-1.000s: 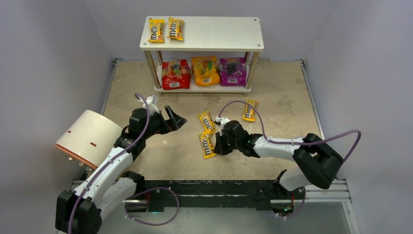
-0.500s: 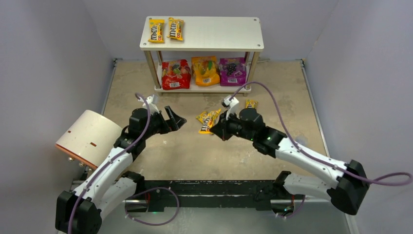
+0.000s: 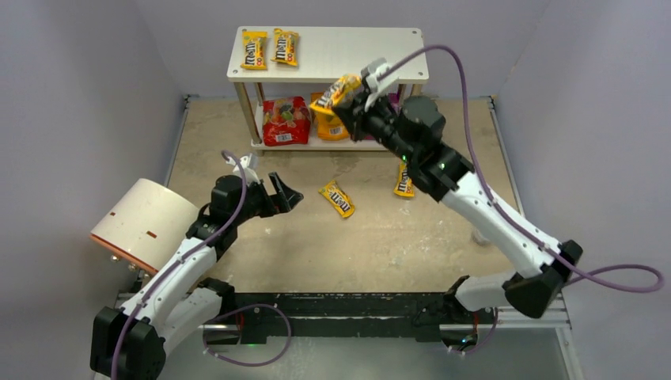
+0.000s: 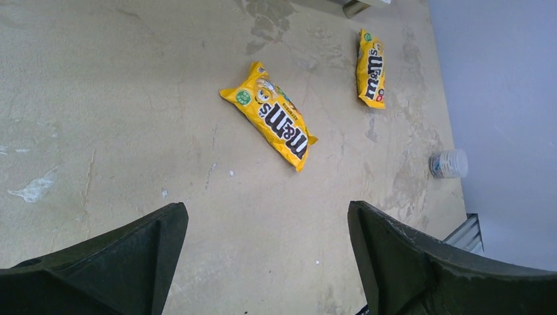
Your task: Place and organize the candy bags onto the shelf
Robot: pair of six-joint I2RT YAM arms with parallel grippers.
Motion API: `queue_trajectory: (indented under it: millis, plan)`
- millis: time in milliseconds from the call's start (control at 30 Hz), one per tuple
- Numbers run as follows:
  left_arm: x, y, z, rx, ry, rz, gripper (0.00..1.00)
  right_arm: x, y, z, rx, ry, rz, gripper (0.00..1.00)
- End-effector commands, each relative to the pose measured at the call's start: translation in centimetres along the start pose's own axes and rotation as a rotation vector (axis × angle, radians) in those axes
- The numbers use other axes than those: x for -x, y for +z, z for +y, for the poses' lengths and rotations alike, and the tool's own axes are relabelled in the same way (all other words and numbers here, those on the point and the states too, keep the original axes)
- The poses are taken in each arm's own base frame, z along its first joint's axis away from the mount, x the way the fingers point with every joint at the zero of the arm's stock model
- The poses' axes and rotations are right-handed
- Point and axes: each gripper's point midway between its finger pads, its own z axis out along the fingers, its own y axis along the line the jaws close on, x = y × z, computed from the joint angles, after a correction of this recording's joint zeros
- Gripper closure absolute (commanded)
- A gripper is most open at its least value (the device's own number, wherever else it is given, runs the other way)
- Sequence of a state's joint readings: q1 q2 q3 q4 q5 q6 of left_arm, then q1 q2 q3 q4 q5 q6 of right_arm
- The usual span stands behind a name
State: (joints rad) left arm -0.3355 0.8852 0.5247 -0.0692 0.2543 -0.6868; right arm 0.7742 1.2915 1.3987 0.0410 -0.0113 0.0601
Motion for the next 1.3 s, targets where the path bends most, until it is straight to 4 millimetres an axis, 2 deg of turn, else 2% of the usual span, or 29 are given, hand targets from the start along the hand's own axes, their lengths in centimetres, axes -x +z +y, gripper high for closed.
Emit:
queue_trajectory:
  millis: [0,67,233,400,433,600,767,1033,1167,1267]
  plan:
    - [0.1,0.3,-0.1,-0.022,0.032,-0.014,0.03,3.9,3.5,-5.1,-0.039,-0.109,-0.055,1.0]
    - [0.1,0.3,-0.1,-0.024,0.035,-0.015,0.03,5.7,4.9,-6.6,-0.045,-0.145,-0.09,1.0]
    - [-0.2,0.5,-0.1,-0.026,0.035,-0.002,0.03,6.4,8.2,-8.3,0.018,-0.198,-0.129,1.0]
    - [0.2,0.7,-0.6,-0.055,0.046,-0.012,0.03,5.1,11.8,-10.6,0.04,-0.19,-0.069,1.0]
    - [0.2,0.7,-0.7,-0.062,0.047,-0.011,0.03,3.7,12.7,-10.8,0.075,-0.17,-0.033,1.0]
    - [0.1,0.9,-1.1,-0.086,0.054,-0.003,0.04,2.0,14.4,-9.6,0.254,-0.155,-0.012,1.0]
    - [0.0,0.6,-1.2,-0.092,0.058,-0.009,0.04,0.0,14.3,-9.3,0.341,-0.106,0.044,1.0]
    - [0.0,0.7,-1.1,-0.092,0.06,-0.008,0.04,-2.7,12.9,-14.0,0.197,0.009,0.146,0.97]
    - [-0.1,0.7,-1.3,-0.102,0.059,-0.002,0.04,-3.1,13.2,-15.6,0.114,0.044,0.162,0.87]
    - [-0.1,0.7,-1.3,-0.101,0.059,-0.002,0.04,-3.5,13.4,-16.1,0.091,0.056,0.176,0.72]
